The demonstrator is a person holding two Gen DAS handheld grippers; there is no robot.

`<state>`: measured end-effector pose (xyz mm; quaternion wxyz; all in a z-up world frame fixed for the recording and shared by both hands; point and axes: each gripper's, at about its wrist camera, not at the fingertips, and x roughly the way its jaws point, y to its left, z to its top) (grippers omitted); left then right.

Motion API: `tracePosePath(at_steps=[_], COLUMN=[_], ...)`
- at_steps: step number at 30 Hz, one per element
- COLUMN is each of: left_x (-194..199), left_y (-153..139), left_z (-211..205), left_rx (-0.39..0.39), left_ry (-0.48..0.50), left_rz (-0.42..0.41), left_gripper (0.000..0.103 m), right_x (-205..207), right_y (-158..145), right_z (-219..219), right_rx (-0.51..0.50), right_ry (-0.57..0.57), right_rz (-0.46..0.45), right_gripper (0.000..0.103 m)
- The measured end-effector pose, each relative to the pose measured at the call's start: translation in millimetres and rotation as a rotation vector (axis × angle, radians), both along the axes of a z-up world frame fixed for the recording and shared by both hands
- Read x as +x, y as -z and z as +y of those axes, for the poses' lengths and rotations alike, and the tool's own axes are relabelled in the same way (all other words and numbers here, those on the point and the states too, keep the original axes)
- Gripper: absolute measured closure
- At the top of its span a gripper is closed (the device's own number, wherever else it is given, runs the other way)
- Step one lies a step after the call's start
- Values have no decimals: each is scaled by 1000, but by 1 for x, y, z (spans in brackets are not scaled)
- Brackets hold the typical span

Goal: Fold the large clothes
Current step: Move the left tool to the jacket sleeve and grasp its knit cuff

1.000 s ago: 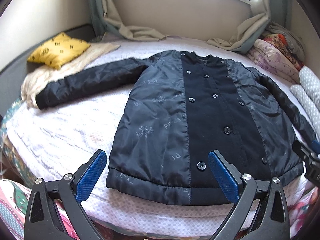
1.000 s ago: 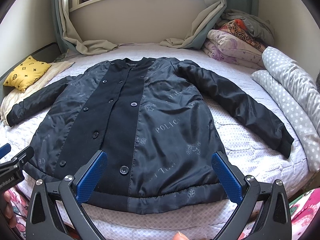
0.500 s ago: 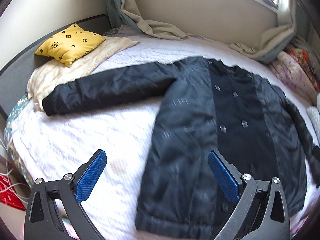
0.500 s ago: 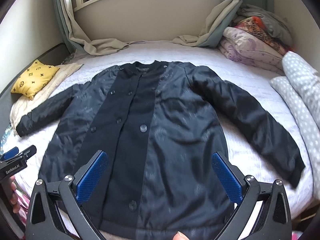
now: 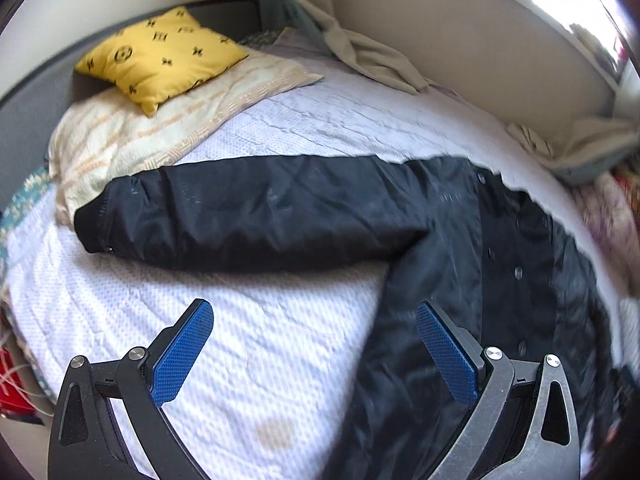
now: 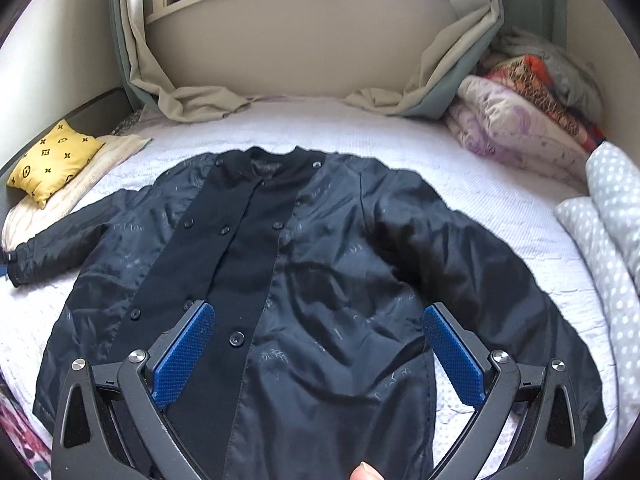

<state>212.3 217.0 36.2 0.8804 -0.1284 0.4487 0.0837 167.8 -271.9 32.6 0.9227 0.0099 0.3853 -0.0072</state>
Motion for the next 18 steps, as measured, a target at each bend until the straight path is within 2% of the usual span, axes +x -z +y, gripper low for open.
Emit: tracePosePath(at_steps=[4, 9, 14, 16, 17, 18], left_x=[19, 27, 24, 25, 25, 25], left_y=[11, 33, 50, 66, 76, 88], left_z=[46, 104, 133, 146, 152, 159], left_rx=[-159, -363, -437, -467, -488, -529], left_ry=[-51, -181, -265, -298, -324, -359], left_rz=[10, 9, 17, 68, 100, 126], left_gripper=[2, 7, 16, 34, 40, 49], right_x=[3, 6, 13, 14, 16, 16], right_y=[4, 10, 16, 17, 17, 18], right_z=[1, 5, 5, 4, 4, 4], right_rx=[-3, -5, 5, 9, 10, 11], right_ry=[-6, -21, -23, -21, -20, -20], right_rz=[6, 28, 53, 56, 58, 59], right_gripper=[0, 0, 0, 0, 0, 0])
